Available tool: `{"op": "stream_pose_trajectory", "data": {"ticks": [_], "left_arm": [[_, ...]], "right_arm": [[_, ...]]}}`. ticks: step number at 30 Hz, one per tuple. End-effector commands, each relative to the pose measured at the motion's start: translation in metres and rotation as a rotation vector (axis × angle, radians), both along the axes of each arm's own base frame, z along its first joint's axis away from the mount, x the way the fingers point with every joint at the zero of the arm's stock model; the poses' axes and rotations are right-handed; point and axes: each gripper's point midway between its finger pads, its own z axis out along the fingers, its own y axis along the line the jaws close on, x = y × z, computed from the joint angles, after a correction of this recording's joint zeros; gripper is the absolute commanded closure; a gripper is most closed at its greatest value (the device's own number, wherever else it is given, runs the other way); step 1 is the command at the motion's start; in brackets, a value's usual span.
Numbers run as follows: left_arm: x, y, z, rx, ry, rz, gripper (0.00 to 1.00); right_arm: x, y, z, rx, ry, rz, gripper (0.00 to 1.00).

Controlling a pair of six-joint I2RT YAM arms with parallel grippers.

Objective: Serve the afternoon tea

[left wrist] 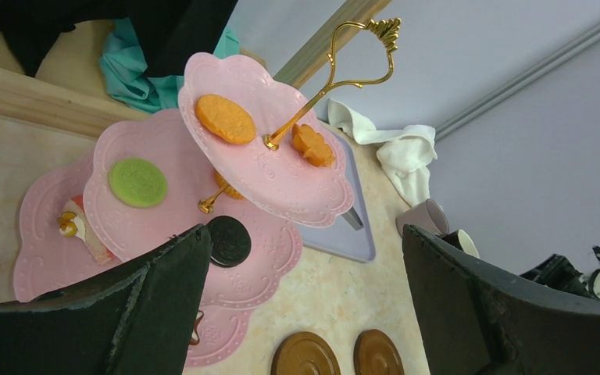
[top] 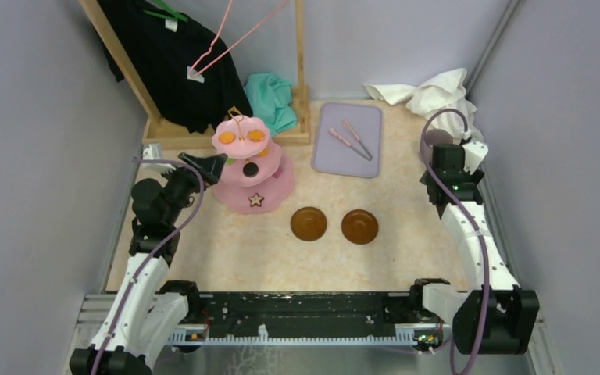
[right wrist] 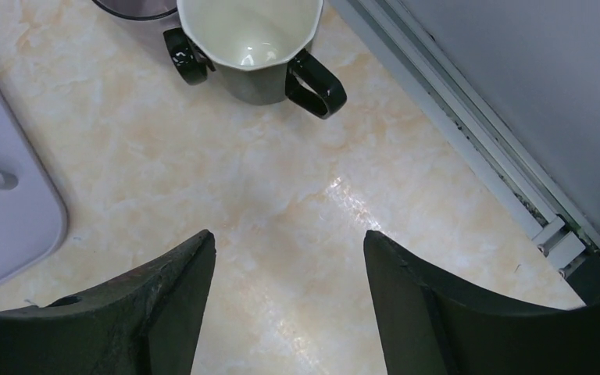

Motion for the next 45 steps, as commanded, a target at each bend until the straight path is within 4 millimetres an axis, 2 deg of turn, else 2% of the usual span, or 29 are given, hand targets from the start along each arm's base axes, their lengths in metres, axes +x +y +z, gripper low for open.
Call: {"op": "stream_pose_trajectory", "data": {"ticks": [1, 6, 13, 23, 31, 38, 45], "left_arm": [[-0.006, -0.007, 0.017, 0.018, -0.064, -0.043, 0.04], [-0.008, -0.010, 0.016, 0.020, -0.061, -0.055, 0.04], [-0.009, -0.015, 0.012, 0.022, -0.053, -0.073, 0.04], [-0.008, -0.014, 0.006, 0.028, -0.038, -0.065, 0.05], [-0.006, -0.014, 0.005, 0.034, -0.036, -0.060, 0.05], [-0.005, -0.016, 0.001, 0.038, -0.024, -0.068, 0.05], [-0.004, -0.017, -0.003, 0.038, -0.016, -0.069, 0.05]], "right_arm": [[0.021, -0.013, 0.007, -0.012, -0.047, 0.018, 0.31], [0.027, -0.038, -0.006, -0.004, -0.041, -0.066, 0.32], [0.035, -0.057, -0.018, 0.062, -0.104, -0.187, 0.31], [0.059, -0.073, 0.008, 0.153, -0.246, -0.302, 0.29], [0.079, -0.085, 0.015, 0.177, -0.270, -0.340, 0.29], [0.093, -0.102, 0.007, 0.204, -0.275, -0.382, 0.29], [0.117, -0.111, -0.015, 0.225, -0.249, -0.375, 0.31]]}}
